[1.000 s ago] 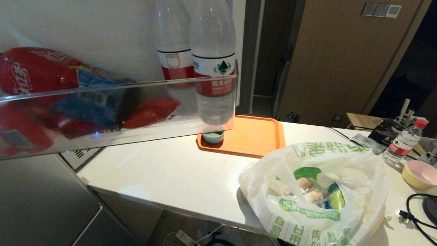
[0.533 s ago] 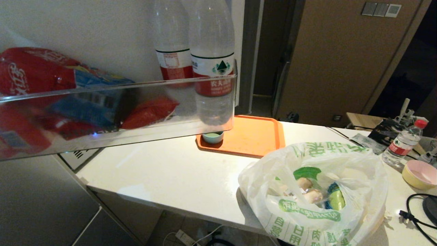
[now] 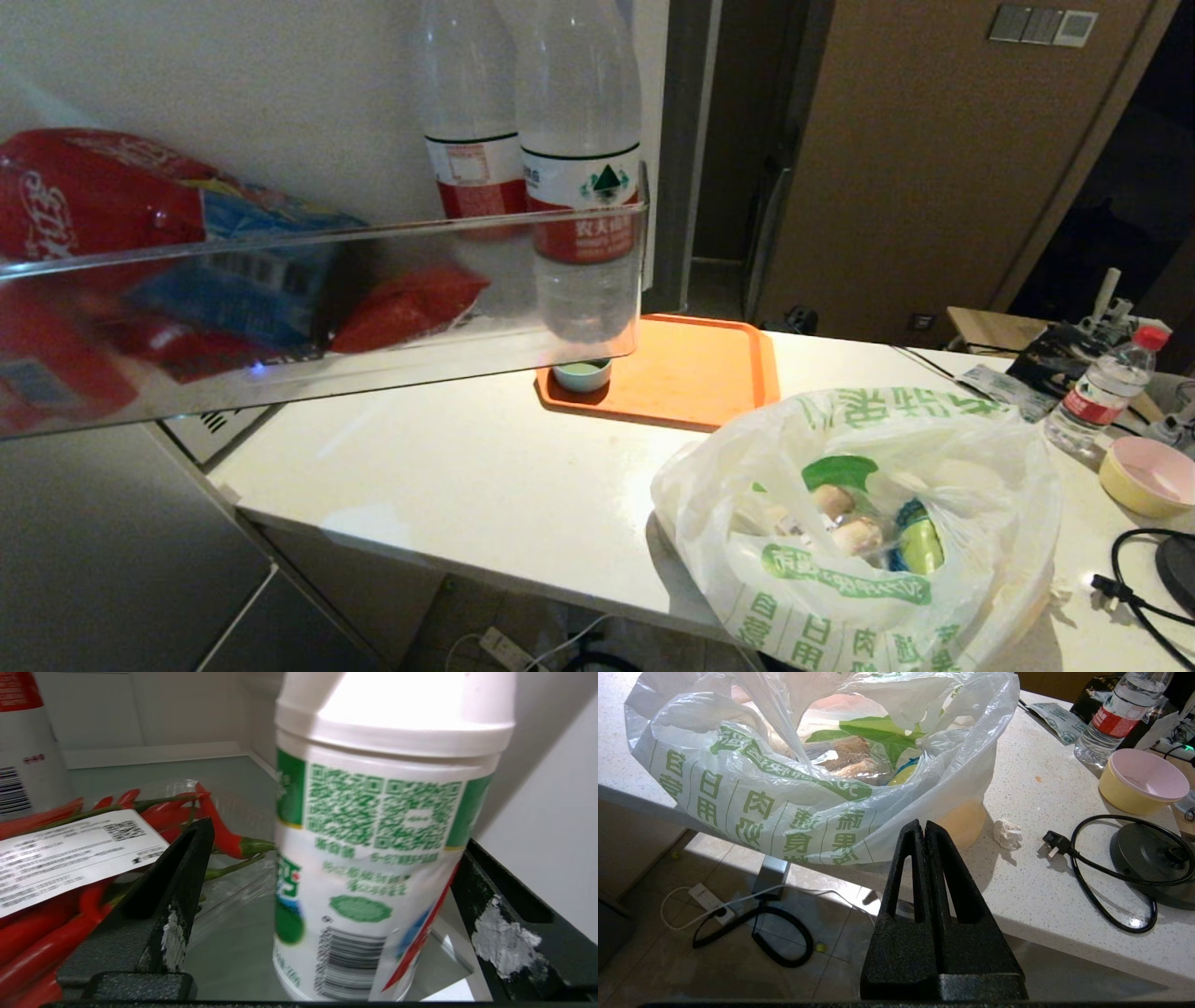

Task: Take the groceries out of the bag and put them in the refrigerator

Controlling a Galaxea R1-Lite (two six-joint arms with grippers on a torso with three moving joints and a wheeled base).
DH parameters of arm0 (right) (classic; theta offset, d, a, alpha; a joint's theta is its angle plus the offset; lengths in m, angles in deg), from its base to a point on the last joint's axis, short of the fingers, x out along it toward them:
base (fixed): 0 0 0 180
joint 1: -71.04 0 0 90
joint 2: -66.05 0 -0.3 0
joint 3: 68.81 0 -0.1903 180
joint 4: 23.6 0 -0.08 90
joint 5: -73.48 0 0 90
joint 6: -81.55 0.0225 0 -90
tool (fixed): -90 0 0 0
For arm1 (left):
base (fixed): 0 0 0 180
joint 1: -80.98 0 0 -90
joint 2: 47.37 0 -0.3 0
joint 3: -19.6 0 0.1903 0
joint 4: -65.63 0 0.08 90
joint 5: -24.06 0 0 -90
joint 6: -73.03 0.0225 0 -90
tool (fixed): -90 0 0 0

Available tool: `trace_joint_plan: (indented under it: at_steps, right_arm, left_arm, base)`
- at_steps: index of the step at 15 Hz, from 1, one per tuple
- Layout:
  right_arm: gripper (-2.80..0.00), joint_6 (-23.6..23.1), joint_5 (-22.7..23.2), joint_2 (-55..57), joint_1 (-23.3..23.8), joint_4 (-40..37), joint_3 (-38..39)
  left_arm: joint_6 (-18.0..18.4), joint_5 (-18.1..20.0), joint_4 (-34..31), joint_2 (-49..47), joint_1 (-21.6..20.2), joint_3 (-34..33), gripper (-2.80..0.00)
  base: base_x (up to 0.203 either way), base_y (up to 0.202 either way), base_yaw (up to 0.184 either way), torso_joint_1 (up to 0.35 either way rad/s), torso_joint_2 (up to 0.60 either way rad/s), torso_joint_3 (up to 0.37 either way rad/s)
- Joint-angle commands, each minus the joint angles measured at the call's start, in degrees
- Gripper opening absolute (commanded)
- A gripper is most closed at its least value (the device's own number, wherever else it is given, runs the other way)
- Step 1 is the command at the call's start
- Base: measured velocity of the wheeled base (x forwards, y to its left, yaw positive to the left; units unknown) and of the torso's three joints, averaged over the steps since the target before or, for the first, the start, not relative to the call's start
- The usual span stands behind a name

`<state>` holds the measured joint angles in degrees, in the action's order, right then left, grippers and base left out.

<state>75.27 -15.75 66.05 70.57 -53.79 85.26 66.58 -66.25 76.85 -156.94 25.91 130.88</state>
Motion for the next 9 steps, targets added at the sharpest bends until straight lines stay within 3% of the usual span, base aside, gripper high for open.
trace_joint_plan:
  at_steps: [1, 9]
  right_arm:
    - [-2.8, -0.05, 0.02, 0.0, 0.02, -0.03, 0.01]
    - [-2.8, -0.05, 0.02, 0.0, 0.01, -0.03, 0.01]
  left_arm:
    - [-0.14, -0.04, 0.22, 0.82, -0.13, -1.05, 0.0]
    - [-0.32, 0.05, 0.31, 4.19, -0.13, -4.86, 0.0]
  base:
    - [0.0, 0.0, 0.0, 0.0, 0.0, 0.0]
    - [0.0, 0.0, 0.0, 0.0, 0.0, 0.0]
